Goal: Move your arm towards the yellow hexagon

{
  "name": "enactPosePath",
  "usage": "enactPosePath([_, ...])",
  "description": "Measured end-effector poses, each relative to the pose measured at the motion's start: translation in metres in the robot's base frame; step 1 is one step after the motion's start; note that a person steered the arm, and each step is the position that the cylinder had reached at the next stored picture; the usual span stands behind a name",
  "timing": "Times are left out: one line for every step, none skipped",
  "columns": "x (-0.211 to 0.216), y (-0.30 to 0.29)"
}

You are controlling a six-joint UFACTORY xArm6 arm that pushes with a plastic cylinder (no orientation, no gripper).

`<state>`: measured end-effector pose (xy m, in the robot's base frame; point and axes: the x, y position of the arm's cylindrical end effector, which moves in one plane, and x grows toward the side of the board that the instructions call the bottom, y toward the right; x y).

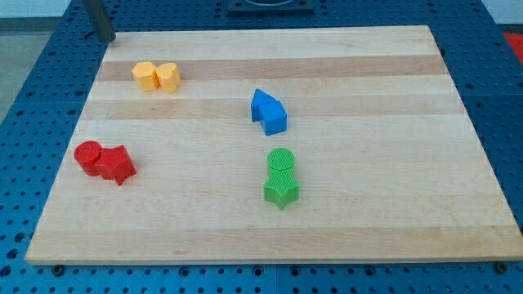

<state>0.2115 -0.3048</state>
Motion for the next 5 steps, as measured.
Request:
enactPosePath([0.021,0.001])
enactPosePath([0.023,0.001])
enactPosePath([0.023,0.001])
enactPosePath([0.024,0.0])
enactPosePath([0.033,0.0])
